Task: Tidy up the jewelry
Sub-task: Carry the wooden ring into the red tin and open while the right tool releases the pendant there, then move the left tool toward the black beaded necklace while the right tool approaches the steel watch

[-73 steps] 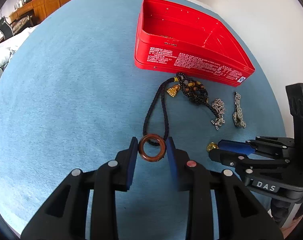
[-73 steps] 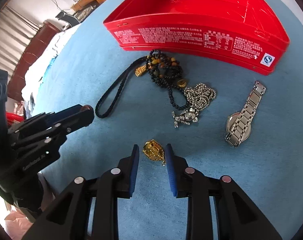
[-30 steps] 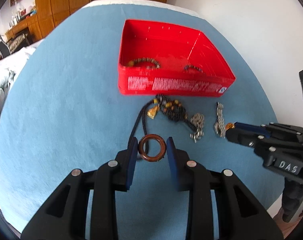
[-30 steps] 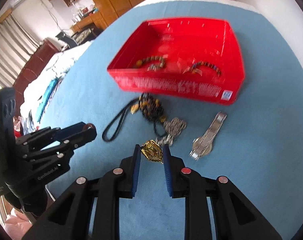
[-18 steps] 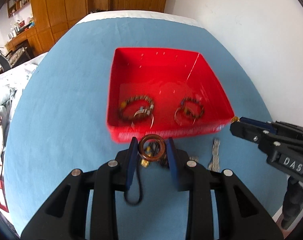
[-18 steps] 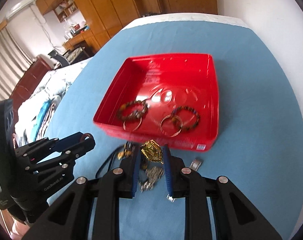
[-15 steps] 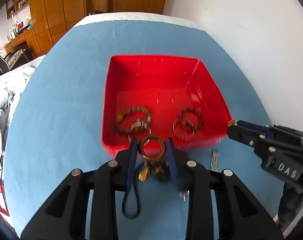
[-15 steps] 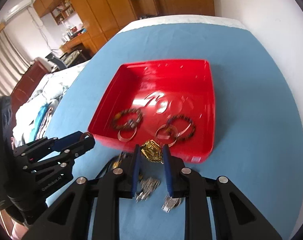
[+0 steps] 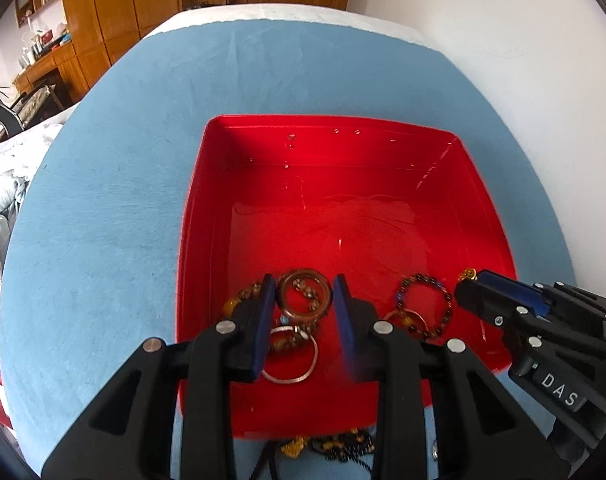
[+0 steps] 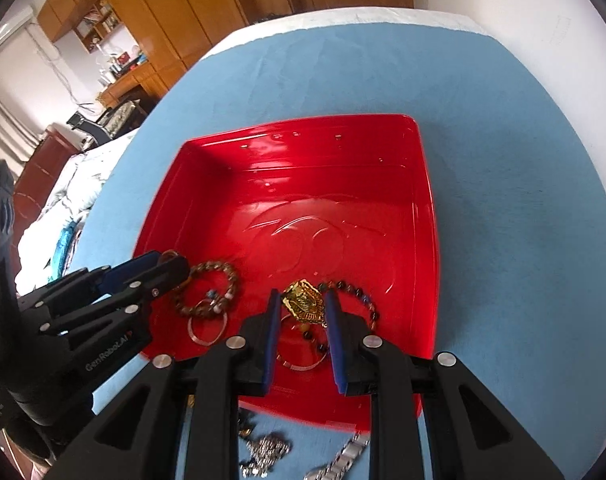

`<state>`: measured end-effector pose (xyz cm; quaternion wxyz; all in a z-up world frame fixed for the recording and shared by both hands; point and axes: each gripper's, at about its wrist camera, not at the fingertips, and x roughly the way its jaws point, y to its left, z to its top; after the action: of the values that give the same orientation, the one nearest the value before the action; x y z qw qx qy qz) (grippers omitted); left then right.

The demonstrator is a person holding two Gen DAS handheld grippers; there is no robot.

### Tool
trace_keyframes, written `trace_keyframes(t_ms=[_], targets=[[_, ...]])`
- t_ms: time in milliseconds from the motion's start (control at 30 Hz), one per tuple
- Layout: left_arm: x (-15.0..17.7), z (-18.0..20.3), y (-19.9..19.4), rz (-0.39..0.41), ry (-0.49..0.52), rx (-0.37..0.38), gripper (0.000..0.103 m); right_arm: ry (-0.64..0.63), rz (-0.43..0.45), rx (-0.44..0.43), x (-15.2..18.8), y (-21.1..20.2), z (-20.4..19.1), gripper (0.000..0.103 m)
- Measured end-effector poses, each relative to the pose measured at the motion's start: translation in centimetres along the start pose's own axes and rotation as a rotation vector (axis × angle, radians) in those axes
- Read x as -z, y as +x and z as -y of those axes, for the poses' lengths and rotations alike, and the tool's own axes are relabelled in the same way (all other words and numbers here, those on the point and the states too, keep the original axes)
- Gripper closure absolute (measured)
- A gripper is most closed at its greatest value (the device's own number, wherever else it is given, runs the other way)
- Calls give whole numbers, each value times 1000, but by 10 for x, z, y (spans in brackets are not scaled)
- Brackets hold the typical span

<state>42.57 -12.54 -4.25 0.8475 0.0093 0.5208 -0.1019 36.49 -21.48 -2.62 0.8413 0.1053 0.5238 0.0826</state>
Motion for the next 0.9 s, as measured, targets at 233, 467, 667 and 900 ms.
trace_keyframes(t_ms=[233, 467, 667, 900], targets=[[-11, 3, 16, -16, -7, -24, 72, 15, 16, 18, -15, 13, 7, 69], [-5, 4, 0, 13, 5, -4, 54, 3, 77, 15, -10, -3, 11, 64], [14, 4, -37, 74, 24, -9, 48, 10, 85, -14, 9, -23, 13, 59], [51, -5, -78, 126, 30, -13, 38, 21, 92, -41, 44, -54, 16, 59]])
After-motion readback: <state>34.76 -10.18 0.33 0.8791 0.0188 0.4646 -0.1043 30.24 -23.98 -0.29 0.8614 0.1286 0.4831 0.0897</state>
